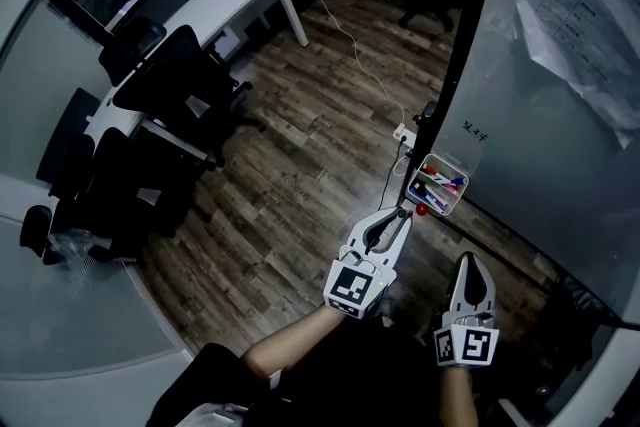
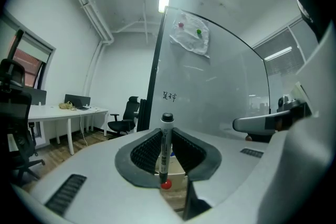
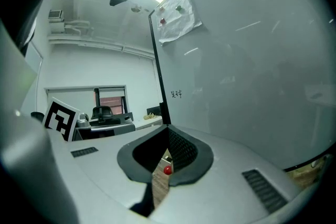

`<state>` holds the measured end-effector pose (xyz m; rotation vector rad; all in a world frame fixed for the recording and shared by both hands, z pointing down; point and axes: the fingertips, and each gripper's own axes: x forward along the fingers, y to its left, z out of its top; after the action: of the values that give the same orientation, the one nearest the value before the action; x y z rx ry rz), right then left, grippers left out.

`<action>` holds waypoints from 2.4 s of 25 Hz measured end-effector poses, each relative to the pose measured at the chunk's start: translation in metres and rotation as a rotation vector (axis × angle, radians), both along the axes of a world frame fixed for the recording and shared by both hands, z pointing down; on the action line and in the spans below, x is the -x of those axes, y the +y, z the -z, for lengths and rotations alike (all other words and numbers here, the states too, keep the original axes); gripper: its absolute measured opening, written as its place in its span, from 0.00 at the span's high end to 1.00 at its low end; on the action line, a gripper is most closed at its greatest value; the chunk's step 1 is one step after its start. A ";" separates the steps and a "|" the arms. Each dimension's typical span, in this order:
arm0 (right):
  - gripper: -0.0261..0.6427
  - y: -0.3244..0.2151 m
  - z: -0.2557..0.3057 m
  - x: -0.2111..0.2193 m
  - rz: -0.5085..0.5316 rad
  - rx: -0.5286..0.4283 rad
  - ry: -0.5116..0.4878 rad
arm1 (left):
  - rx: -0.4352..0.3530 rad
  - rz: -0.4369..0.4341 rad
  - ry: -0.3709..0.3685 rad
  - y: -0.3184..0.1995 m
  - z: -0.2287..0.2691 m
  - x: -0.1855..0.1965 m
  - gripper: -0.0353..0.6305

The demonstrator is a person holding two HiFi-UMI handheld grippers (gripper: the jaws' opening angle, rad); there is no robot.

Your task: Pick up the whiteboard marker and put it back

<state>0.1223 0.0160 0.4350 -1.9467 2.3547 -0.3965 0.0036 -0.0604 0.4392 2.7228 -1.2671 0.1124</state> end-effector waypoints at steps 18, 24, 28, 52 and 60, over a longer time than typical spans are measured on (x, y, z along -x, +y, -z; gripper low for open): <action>0.94 0.051 0.015 0.012 0.049 -0.049 0.015 | -0.017 0.015 0.003 0.066 0.013 0.007 0.83; 0.94 0.055 0.018 0.009 0.044 -0.064 0.013 | -0.030 0.015 -0.012 0.072 0.017 0.007 0.84; 0.94 0.053 0.021 0.009 0.040 -0.072 0.014 | -0.041 0.012 0.002 0.070 0.021 0.008 0.84; 0.94 0.035 0.011 0.008 0.031 -0.037 0.020 | -0.020 -0.015 -0.002 0.053 0.014 0.000 0.84; 0.94 0.019 0.009 0.011 0.003 -0.018 0.029 | -0.011 -0.049 0.018 0.030 0.013 -0.003 0.84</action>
<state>0.1115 0.0349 0.4260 -1.9546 2.3704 -0.3480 0.0067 -0.0300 0.4259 2.7587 -1.1998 0.0853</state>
